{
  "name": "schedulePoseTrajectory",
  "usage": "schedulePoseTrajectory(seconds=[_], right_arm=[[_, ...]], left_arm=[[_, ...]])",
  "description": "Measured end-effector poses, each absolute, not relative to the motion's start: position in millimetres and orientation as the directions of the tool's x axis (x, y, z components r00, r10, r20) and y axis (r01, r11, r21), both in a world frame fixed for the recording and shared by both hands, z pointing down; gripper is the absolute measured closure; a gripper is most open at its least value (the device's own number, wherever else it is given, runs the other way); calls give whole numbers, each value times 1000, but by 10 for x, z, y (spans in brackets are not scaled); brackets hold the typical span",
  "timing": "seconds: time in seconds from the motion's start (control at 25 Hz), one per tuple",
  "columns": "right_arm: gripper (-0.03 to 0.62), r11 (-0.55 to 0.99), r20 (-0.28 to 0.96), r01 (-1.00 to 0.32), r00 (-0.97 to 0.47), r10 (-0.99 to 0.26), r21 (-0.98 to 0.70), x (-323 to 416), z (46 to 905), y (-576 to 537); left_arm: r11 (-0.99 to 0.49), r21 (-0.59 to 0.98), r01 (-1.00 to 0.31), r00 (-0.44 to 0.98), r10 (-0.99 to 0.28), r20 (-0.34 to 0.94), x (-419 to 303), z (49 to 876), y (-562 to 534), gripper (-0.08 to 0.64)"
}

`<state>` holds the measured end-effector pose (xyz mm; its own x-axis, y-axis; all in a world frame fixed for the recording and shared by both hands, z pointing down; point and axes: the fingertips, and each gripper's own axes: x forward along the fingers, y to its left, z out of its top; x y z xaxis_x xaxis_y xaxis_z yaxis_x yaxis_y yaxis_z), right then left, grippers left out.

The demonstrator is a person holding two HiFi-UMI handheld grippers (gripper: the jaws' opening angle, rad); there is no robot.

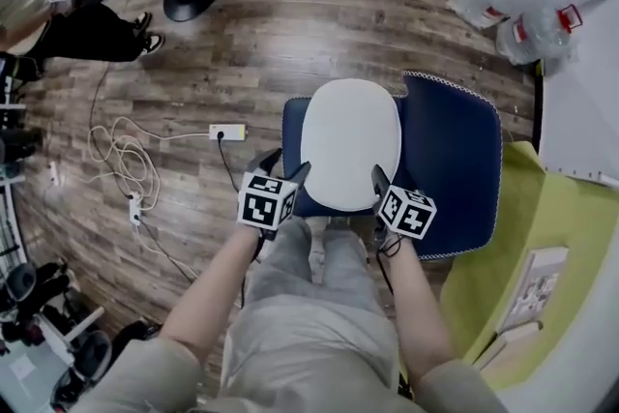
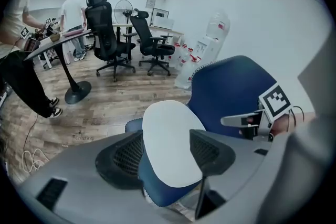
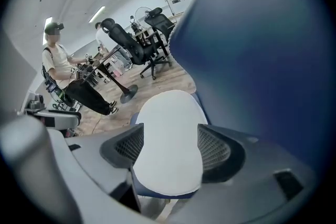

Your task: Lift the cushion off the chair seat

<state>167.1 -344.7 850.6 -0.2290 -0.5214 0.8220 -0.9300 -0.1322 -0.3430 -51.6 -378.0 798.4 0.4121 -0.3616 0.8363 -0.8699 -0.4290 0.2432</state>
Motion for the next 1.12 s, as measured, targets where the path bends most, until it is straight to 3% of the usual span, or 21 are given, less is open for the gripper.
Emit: schedulePoseTrajectory(seconds=[0.64, 1.12], right_arm=[[235, -173, 877, -955, -137, -460, -239, 1766, 9840, -3486], [232, -294, 905, -928, -95, -414, -231, 1895, 10510, -3401]], left_arm=[[-480, 277, -833, 417, -215, 883, -522, 9548, -4035, 285], [-344, 380, -859, 438, -109, 892, -471, 10443, -3915, 279]])
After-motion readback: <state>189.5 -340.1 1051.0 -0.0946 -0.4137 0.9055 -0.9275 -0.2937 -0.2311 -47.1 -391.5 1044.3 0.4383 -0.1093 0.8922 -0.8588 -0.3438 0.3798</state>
